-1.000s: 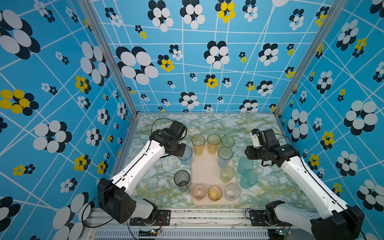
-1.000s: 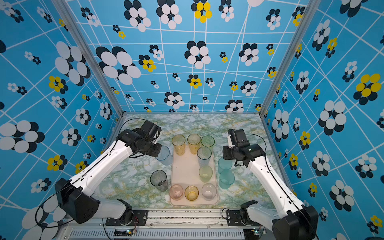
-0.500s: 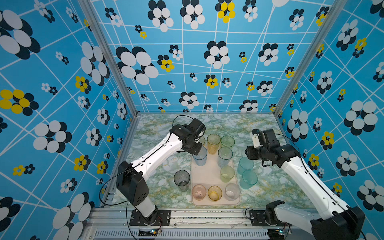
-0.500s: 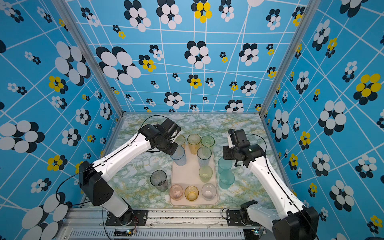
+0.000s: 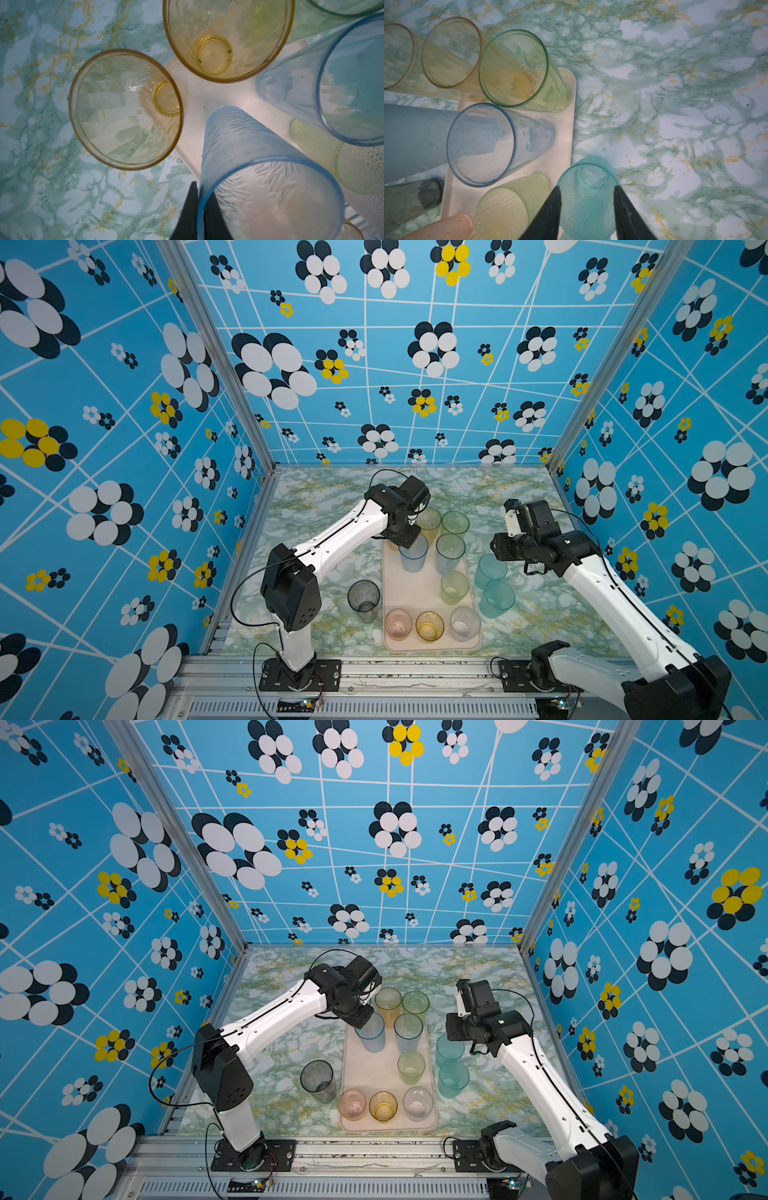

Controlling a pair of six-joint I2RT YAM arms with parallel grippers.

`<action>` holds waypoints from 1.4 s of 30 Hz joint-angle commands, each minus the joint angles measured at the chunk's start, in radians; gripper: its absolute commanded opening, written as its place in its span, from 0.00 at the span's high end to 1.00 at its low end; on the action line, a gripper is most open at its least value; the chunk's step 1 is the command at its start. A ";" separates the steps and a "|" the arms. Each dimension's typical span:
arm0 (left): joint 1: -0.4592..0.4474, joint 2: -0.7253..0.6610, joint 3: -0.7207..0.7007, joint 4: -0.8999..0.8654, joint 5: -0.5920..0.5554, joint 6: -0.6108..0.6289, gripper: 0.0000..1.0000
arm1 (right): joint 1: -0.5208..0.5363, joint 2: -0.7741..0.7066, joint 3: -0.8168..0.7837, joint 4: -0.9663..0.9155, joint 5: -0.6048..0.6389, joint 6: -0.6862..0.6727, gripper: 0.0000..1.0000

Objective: Place the glasses into the tray
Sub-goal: Place the glass on the tray.

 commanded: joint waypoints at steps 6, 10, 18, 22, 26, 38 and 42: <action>-0.007 0.069 0.080 -0.041 0.004 0.039 0.95 | -0.012 -0.018 -0.021 -0.015 0.017 -0.019 0.56; -0.007 0.093 0.103 -0.047 0.011 0.049 0.95 | -0.017 -0.017 -0.021 -0.016 0.016 -0.022 0.56; -0.007 0.125 0.119 -0.051 0.021 0.056 0.95 | -0.022 -0.007 -0.018 -0.016 0.016 -0.032 0.56; -0.007 0.138 0.126 -0.050 0.027 0.058 0.95 | -0.025 -0.002 -0.015 -0.018 0.013 -0.035 0.56; -0.007 0.149 0.136 -0.054 0.032 0.063 0.95 | -0.027 -0.001 -0.012 -0.018 0.013 -0.036 0.56; -0.011 0.174 0.153 -0.054 0.044 0.072 0.94 | -0.032 0.002 -0.014 -0.022 0.011 -0.036 0.56; -0.014 0.181 0.155 -0.061 0.043 0.075 0.93 | -0.032 0.001 -0.014 -0.023 0.011 -0.036 0.56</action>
